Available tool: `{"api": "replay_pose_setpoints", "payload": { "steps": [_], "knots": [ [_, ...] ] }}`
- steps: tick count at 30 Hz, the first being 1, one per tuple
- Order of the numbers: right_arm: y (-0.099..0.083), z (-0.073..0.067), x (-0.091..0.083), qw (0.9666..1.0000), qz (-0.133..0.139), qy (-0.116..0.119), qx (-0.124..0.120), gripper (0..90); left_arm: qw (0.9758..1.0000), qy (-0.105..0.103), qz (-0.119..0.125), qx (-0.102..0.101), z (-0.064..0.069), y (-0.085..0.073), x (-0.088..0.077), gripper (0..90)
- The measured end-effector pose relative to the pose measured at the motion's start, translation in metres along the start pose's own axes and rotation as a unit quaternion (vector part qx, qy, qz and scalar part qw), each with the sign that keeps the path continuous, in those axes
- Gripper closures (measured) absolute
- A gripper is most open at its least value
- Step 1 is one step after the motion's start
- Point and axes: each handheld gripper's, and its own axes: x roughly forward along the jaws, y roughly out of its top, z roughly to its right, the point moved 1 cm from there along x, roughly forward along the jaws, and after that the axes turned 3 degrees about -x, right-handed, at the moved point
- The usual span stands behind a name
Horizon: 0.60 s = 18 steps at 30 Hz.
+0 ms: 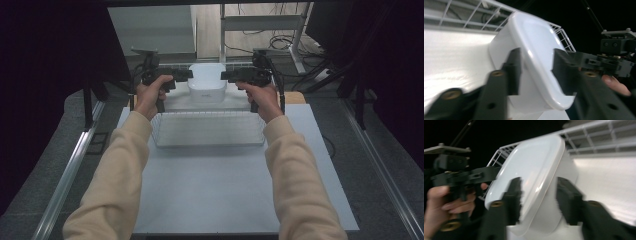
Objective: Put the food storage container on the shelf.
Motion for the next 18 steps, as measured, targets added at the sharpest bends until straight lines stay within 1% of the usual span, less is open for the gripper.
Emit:
{"api": "replay_pose_setpoints", "payload": {
  "steps": [1, 2, 3, 4, 6, 8, 10, 11, 13, 14, 15, 16, 17, 18],
  "knots": [
    [0.0, -0.003, -0.003, 0.9999, 0.007, -0.006, -0.014, 44.3, 0.9999, 0.007, 0.003, 0.013, 0.004, -0.001, -0.003, 49.2],
    [-0.001, -0.007, -0.006, 0.9995, 0.009, -0.009, -0.03, 41.7, 0.9994, 0.015, 0.004, 0.03, 0.008, -0.003, -0.006, 45.9],
    [-0.002, -0.01, -0.01, 0.9988, 0.011, -0.012, -0.046, 38.5, 0.9986, 0.022, 0.005, 0.048, 0.013, -0.006, -0.01, 42.3],
    [-0.004, -0.014, -0.015, 0.998, 0.015, -0.016, -0.06, 36.6, 0.9977, 0.029, 0.009, 0.06, 0.019, -0.009, -0.014, 39.0],
    [-0.011, -0.02, -0.027, 0.9954, 0.032, -0.014, -0.089, 33.3, 0.9955, 0.04, 0.015, 0.085, 0.028, -0.019, -0.024, 33.4],
    [-0.023, -0.024, -0.039, 0.9931, 0.04, -0.002, -0.11, 30.9, 0.9937, 0.045, 0.019, 0.101, 0.034, -0.031, -0.034, 30.0],
    [-0.039, -0.027, -0.05, 0.9893, 0.038, 0.001, -0.141, 29.3, 0.9915, 0.05, 0.023, 0.118, 0.038, -0.046, -0.045, 28.2],
    [-0.047, -0.028, -0.055, 0.9873, 0.036, -0.003, -0.155, 28.6, 0.9902, 0.054, 0.023, 0.126, 0.039, -0.054, -0.05, 27.0],
    [-0.064, -0.03, -0.066, 0.9831, 0.032, -0.021, -0.179, 28.1, 0.9867, 0.064, 0.021, 0.148, 0.042, -0.071, -0.06, 26.0],
    [-0.072, -0.031, -0.071, 0.9811, 0.031, -0.026, -0.189, 28.0, 0.9867, 0.064, 0.021, 0.148, 0.042, -0.071, -0.06, 25.8],
    [-0.082, -0.031, -0.077, 0.9793, 0.027, -0.028, -0.199, 28.0, 0.9845, 0.068, 0.02, 0.16, 0.042, -0.081, -0.066, 25.8],
    [-0.088, -0.03, -0.08, 0.9782, 0.024, -0.028, -0.204, 28.0, 0.9831, 0.072, 0.022, 0.167, 0.04, -0.097, -0.075, 25.9],
    [-0.096, -0.029, -0.084, 0.977, 0.021, -0.028, -0.21, 28.0, 0.9823, 0.073, 0.022, 0.171, 0.039, -0.106, -0.08, 25.9],
    [-0.096, -0.029, -0.084, 0.977, 0.021, -0.028, -0.21, 28.0, 0.9823, 0.073, 0.022, 0.171, 0.039, -0.106, -0.08, 25.9]
  ]
}}
